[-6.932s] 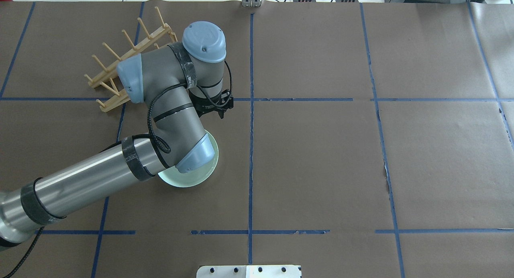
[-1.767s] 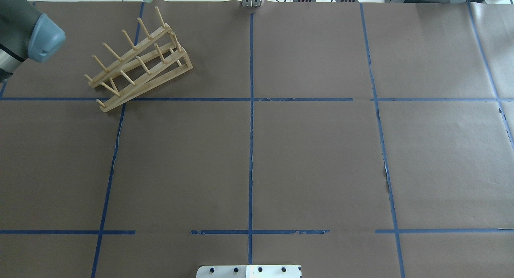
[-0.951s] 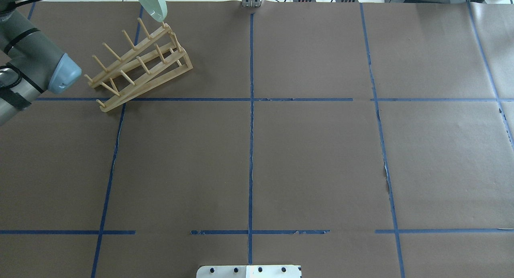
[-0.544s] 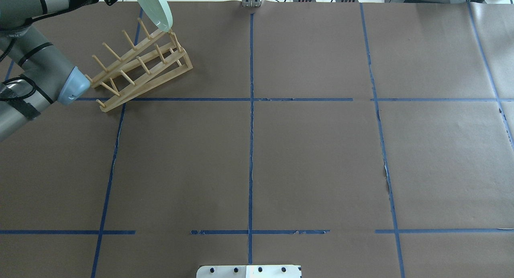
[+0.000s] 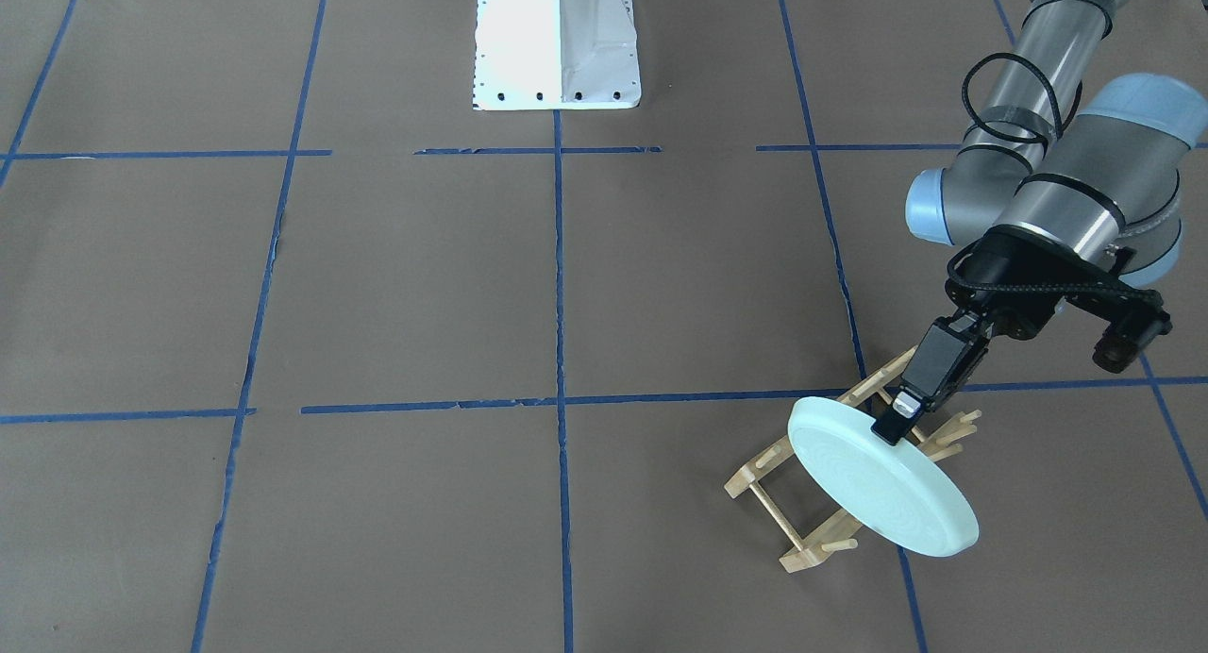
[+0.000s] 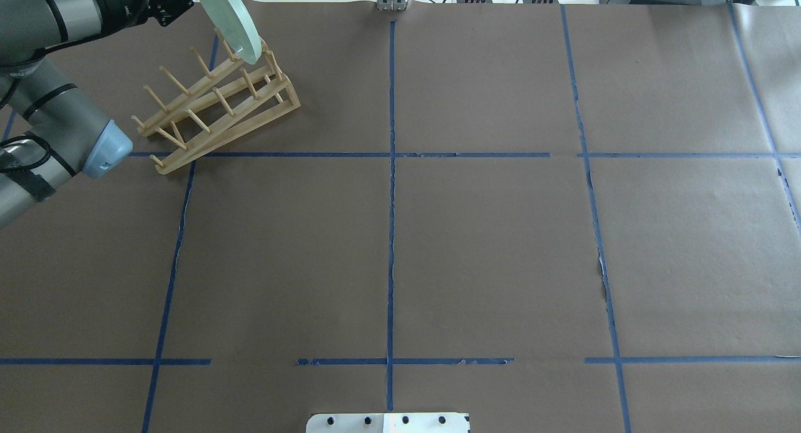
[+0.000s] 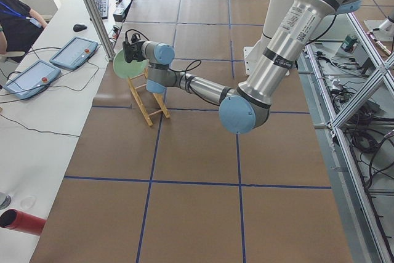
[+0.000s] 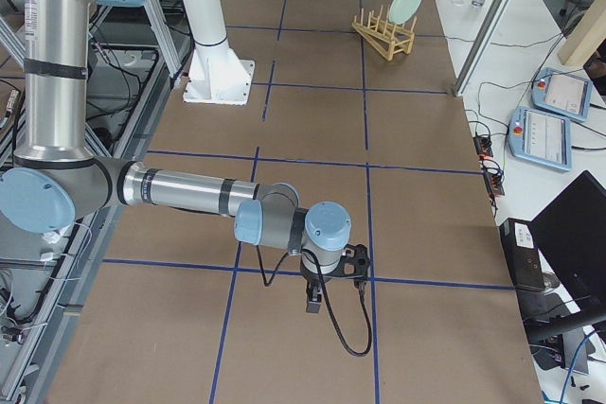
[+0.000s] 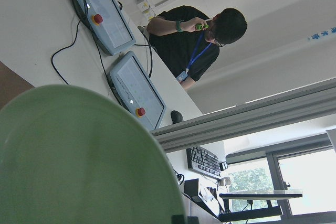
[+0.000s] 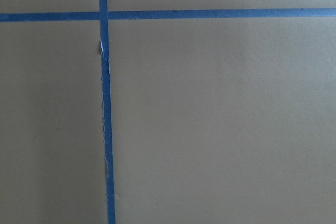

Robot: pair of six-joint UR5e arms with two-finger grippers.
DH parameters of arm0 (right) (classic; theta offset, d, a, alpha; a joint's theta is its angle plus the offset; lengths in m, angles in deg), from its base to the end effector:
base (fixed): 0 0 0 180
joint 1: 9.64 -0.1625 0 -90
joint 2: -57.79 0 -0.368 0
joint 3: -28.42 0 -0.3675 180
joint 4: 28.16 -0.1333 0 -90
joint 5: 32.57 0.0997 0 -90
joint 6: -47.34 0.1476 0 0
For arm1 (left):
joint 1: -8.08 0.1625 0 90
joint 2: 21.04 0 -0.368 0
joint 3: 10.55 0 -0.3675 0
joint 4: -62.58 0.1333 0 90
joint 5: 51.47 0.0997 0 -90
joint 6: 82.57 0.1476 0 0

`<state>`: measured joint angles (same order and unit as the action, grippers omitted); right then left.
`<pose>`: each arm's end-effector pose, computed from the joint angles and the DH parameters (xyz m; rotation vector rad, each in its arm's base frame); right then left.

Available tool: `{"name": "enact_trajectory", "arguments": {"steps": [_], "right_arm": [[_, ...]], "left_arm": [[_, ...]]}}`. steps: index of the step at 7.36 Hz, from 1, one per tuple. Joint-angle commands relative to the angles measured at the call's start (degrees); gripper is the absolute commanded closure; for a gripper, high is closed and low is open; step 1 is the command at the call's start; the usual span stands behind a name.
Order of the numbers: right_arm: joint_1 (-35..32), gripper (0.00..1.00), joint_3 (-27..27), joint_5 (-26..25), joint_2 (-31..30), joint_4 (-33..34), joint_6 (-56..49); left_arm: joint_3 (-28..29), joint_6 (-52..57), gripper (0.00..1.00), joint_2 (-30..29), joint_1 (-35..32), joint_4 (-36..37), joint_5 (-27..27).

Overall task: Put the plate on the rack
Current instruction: 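Lower the upright plate into the wooden rack slots with the left gripper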

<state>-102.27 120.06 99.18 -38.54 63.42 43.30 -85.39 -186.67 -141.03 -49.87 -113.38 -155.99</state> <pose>0.0539 -0.4107 0.6787 -0.0620 -0.7327 0.0164 0.2691 -0.6113 0.2625 0.4947 1.7357 -0.6885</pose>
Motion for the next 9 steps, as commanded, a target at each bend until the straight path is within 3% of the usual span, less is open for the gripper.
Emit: {"name": "enact_trajectory", "arguments": {"steps": [1,4,6,9], "right_arm": [[-0.08,0.0,-0.06,0.0,0.0,0.0,0.0],[-0.09,0.0,-0.06,0.0,0.0,0.0,0.0],[0.0,0.0,-0.06,0.0,0.0,0.0,0.0],[-0.09,0.0,0.03,0.0,0.0,0.0,0.0]], "left_arm": [[0.3,1.09,1.0,1.06,1.77,-0.35,0.11],[0.48,2.23,1.0,1.59,3.19,-0.26,0.2],[0.3,2.14,0.04,1.5,3.01,0.26,0.28],[0.13,2.14,0.0,1.5,0.83,1.14,-0.41]]}}
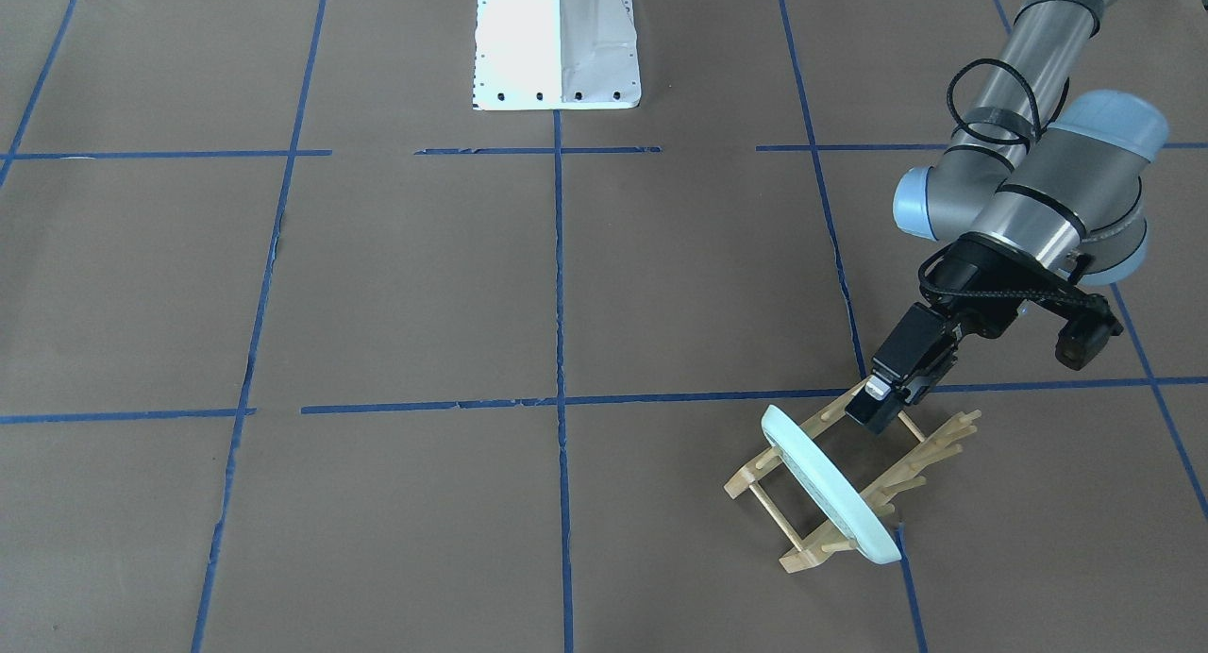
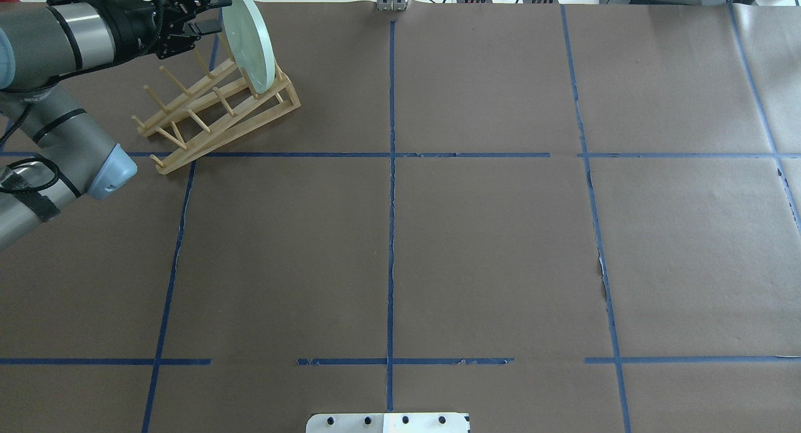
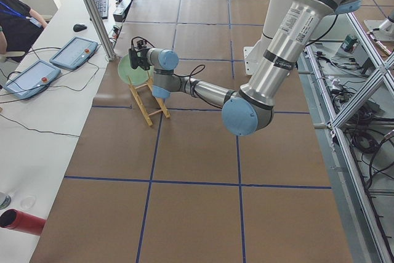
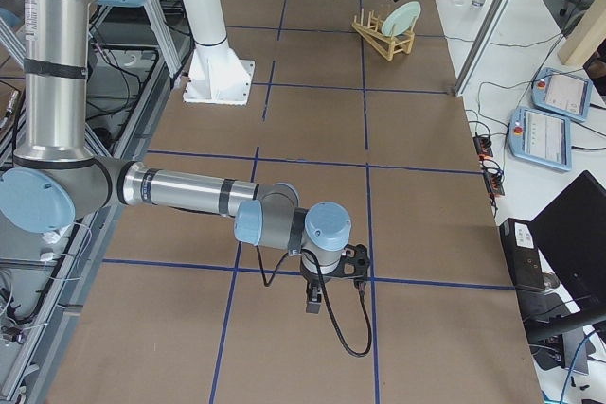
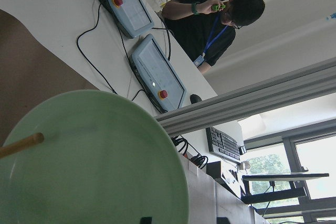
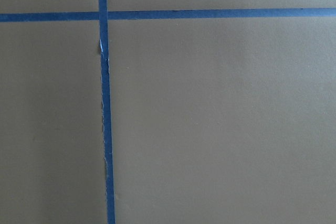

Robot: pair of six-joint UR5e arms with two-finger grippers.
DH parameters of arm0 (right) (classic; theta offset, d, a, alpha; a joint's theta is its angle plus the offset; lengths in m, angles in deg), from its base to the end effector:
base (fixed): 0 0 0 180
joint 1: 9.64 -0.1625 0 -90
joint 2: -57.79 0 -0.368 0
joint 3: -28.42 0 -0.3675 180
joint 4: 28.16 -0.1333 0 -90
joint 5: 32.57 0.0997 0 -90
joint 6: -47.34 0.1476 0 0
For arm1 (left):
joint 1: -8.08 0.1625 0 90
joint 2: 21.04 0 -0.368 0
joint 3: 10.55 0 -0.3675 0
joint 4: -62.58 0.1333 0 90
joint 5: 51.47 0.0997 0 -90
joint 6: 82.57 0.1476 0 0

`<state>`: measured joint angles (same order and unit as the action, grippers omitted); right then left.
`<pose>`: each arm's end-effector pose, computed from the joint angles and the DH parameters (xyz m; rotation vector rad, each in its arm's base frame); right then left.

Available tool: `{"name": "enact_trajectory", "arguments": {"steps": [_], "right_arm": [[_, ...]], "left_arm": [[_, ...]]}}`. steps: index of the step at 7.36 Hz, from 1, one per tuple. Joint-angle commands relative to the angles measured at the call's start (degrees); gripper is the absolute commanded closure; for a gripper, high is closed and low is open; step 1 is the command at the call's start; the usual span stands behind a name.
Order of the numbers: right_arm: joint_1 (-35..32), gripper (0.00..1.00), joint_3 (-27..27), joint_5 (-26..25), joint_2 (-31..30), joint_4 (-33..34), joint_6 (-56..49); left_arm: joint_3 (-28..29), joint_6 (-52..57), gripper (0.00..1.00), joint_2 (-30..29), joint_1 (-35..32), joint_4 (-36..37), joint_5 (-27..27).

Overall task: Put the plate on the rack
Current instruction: 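Lower the upright plate into the wooden rack slots with the left gripper, then open the left gripper and withdraw it away from the plate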

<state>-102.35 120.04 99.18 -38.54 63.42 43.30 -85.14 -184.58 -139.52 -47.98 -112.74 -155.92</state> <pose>0.0545 -0.4106 0.6788 -0.0618 -0.7328 0.0178 0.2886 -0.6017 0.2834 0.4781 1.6918 -0.6609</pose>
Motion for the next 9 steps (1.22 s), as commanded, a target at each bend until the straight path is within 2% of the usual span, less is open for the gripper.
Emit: {"name": "enact_trajectory", "arguments": {"steps": [1,2,3,4,6,8,9], "right_arm": [[0.07,0.0,0.05,0.0,0.0,0.0,0.0],[-0.01,0.0,0.05,0.0,0.0,0.0,0.0],[-0.01,0.0,-0.04,0.0,0.0,0.0,0.0],[0.07,0.0,0.05,0.0,0.0,0.0,0.0],[0.07,0.0,-0.04,0.0,0.0,0.0,0.0],[0.07,0.0,0.05,0.0,0.0,0.0,0.0],[0.07,0.0,-0.04,0.0,0.0,0.0,0.0]], "left_arm": [[-0.38,0.23,0.0,0.0,-3.5,2.94,-3.8],[-0.99,1.54,0.01,0.61,-6.66,8.62,-13.06],[-3.44,8.43,0.01,1.92,-8.95,13.9,-19.68],[-5.11,15.98,0.01,3.93,-10.81,19.52,-22.87],[-7.84,36.24,0.0,9.11,-14.14,31.54,-28.24],[-12.75,61.63,0.0,13.6,-18.71,51.29,-27.92],[-15.48,73.24,0.0,16.58,-21.08,58.61,-27.83]]}}
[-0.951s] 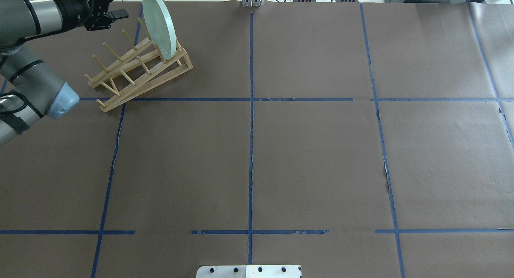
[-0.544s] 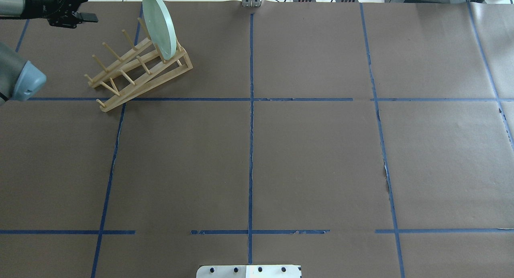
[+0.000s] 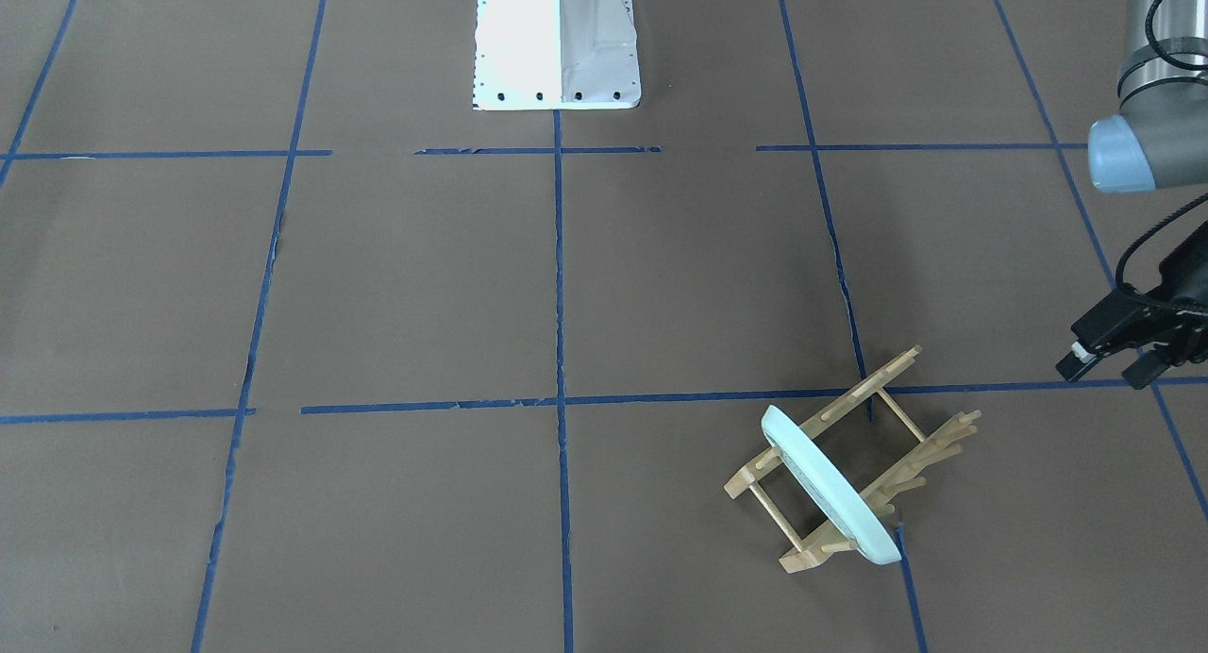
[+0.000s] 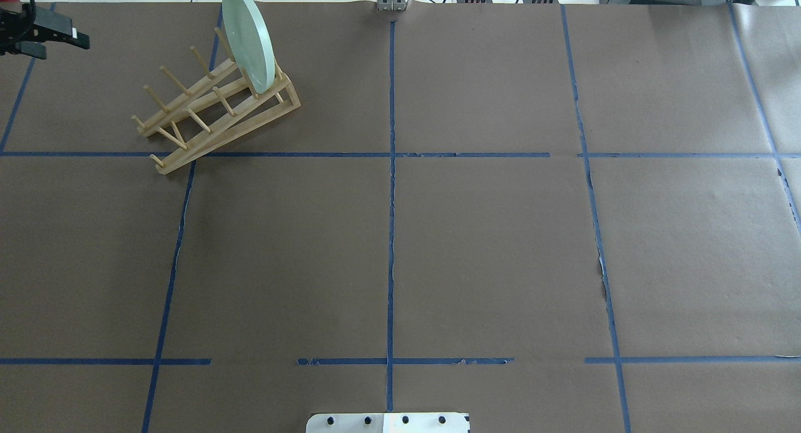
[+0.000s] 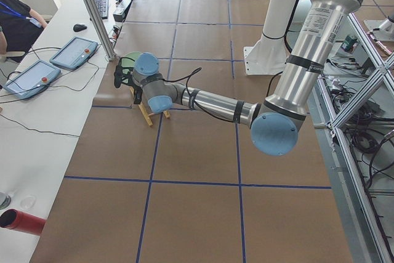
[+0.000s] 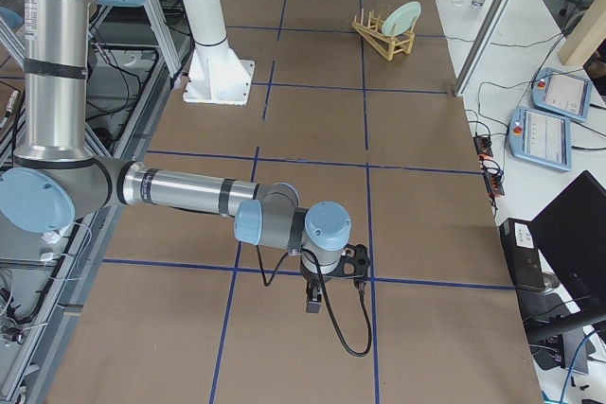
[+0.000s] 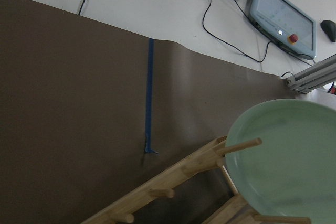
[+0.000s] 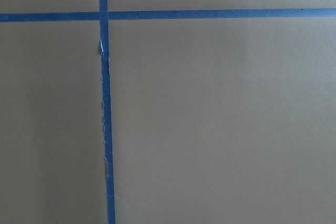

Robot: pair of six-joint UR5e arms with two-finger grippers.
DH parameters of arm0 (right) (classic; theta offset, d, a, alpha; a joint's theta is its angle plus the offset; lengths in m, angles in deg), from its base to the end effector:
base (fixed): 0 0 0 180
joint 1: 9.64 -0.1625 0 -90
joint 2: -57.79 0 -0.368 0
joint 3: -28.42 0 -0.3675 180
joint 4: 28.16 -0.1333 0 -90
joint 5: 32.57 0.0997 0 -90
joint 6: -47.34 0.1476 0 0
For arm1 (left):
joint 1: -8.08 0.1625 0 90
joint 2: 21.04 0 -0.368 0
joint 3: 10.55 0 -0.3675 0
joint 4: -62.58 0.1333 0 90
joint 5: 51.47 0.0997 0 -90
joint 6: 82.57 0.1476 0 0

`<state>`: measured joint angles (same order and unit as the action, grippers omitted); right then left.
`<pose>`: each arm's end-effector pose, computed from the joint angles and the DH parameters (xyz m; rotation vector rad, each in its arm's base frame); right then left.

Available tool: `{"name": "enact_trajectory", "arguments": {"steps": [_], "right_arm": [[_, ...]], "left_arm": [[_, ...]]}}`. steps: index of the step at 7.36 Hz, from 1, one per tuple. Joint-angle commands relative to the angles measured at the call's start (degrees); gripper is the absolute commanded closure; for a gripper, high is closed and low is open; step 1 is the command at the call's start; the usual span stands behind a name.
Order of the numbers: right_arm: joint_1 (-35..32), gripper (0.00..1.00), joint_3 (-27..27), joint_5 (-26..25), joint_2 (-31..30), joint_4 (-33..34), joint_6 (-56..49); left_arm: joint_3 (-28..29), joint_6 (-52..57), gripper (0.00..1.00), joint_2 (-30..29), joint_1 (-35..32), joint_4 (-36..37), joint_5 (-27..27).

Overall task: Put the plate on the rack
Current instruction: 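Open the left gripper and withdraw it away from the plate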

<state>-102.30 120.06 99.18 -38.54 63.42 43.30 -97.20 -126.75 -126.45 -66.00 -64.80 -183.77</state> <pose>0.0541 -0.4107 0.6787 -0.0618 -0.7328 0.0169 0.1333 -0.5911 0.4357 0.3643 1.0059 -0.1270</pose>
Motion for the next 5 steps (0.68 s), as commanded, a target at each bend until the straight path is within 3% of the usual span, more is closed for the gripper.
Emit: {"name": "enact_trajectory", "arguments": {"steps": [1,3,5], "right_arm": [[0.02,0.0,0.03,0.0,0.0,0.0,0.0],[0.02,0.0,-0.06,0.0,0.0,0.0,0.0],[0.02,0.0,0.03,0.0,0.0,0.0,0.0]], "left_arm": [[-3.71,23.44,0.0,5.71,-5.44,13.79,0.03],[-3.18,31.16,0.0,12.3,-8.6,17.92,0.03],[-1.61,40.69,0.0,14.08,-11.17,21.01,0.03]]}}
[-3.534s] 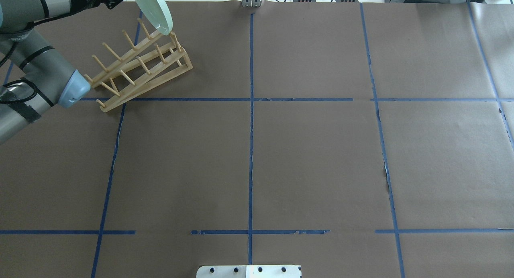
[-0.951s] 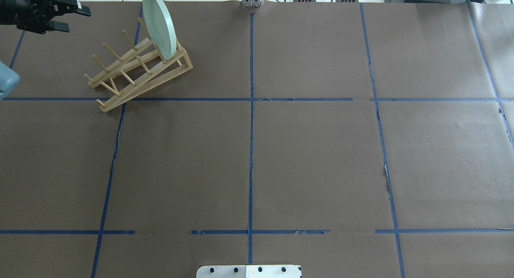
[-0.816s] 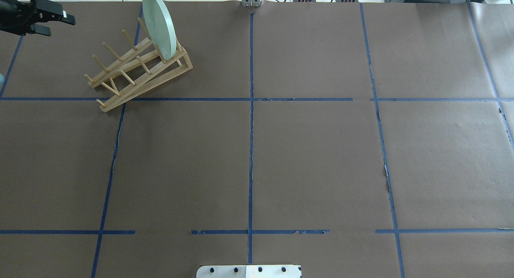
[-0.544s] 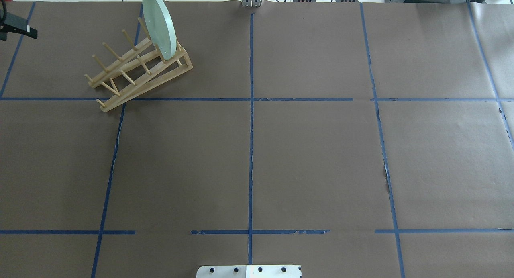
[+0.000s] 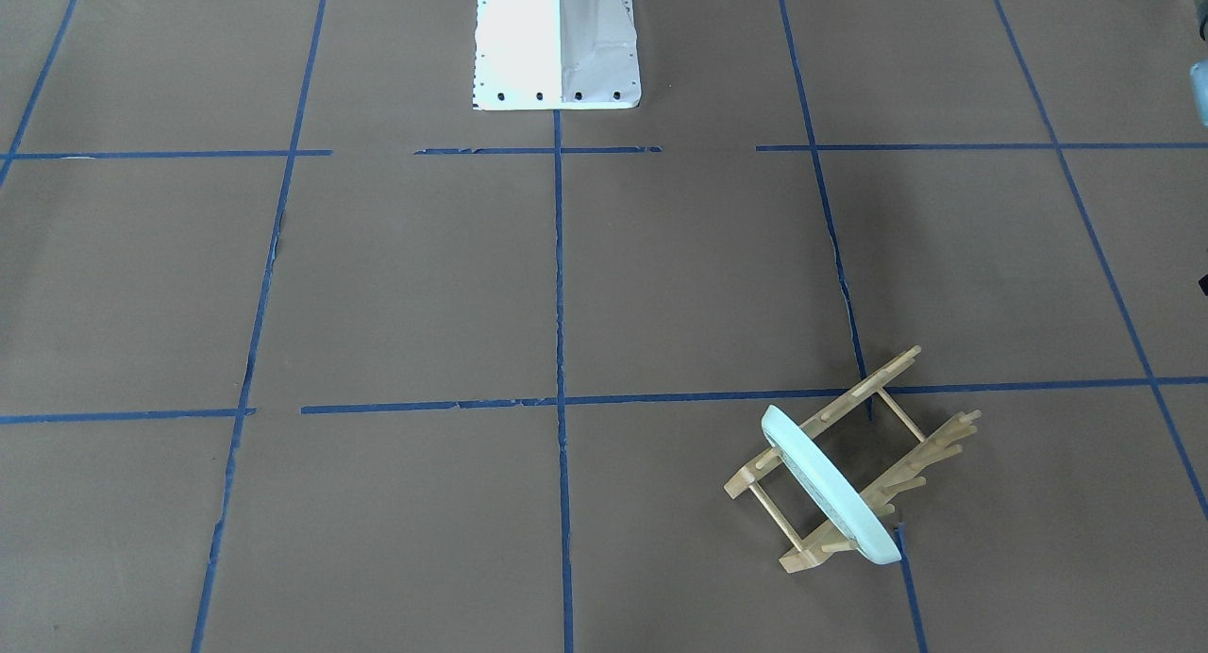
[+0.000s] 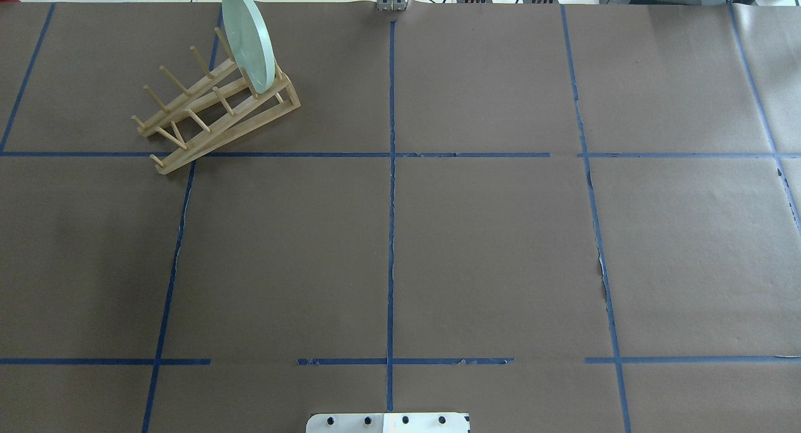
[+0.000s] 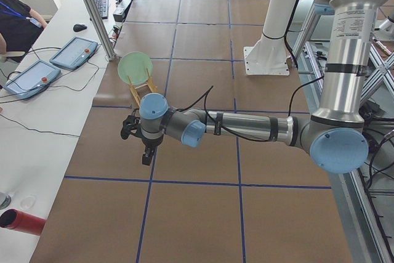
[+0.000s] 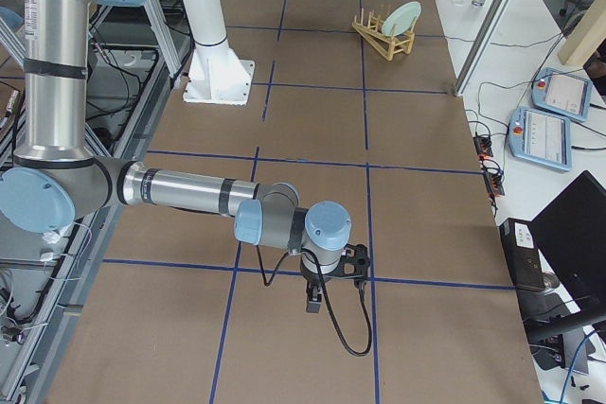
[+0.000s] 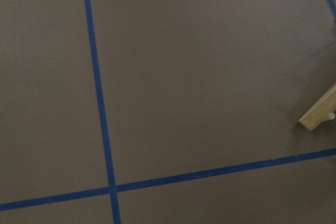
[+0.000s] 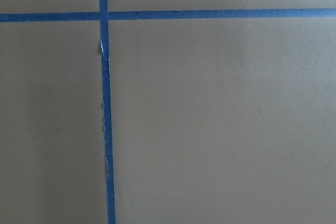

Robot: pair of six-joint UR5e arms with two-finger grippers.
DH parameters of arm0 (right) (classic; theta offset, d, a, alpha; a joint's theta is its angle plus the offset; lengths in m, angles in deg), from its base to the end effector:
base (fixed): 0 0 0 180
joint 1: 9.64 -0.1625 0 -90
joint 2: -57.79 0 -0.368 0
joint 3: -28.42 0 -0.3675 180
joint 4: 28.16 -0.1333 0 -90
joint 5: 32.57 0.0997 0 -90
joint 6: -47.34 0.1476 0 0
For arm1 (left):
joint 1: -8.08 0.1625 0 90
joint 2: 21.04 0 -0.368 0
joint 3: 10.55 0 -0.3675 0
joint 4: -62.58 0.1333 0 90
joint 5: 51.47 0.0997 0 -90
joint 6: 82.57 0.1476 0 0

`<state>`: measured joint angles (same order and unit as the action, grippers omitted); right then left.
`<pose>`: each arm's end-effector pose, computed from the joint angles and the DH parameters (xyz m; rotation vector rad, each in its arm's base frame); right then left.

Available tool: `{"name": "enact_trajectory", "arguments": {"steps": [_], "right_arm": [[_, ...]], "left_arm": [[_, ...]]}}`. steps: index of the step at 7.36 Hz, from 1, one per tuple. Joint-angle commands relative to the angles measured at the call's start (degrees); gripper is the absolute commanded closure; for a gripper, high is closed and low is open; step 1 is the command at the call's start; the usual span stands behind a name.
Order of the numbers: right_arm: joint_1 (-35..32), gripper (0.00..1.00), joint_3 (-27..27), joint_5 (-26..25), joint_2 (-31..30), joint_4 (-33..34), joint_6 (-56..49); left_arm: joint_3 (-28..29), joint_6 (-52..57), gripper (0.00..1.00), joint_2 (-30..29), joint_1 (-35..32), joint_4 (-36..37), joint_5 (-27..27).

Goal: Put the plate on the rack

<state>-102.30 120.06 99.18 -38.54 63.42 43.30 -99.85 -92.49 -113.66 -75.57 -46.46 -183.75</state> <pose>0.0541 -0.4107 0.6787 -0.0618 -0.7328 0.0169 0.0233 -0.5169 0.5841 0.2421 0.7711 0.0761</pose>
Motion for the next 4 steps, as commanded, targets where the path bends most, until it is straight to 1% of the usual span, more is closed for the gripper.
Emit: {"name": "enact_trajectory", "arguments": {"steps": [1,3,4], "right_arm": [[-0.06,0.0,-0.06,0.0,0.0,0.0,0.0],[-0.06,0.0,-0.06,0.0,0.0,0.0,0.0],[0.03,0.0,0.03,0.0,0.0,0.0,0.0]], "left_arm": [[0.79,9.54,0.0,1.3,-2.56,6.52,0.09],[0.87,10.53,0.0,1.13,-6.59,8.4,0.0],[0.79,10.8,0.0,0.95,-6.61,9.54,0.0]]}}
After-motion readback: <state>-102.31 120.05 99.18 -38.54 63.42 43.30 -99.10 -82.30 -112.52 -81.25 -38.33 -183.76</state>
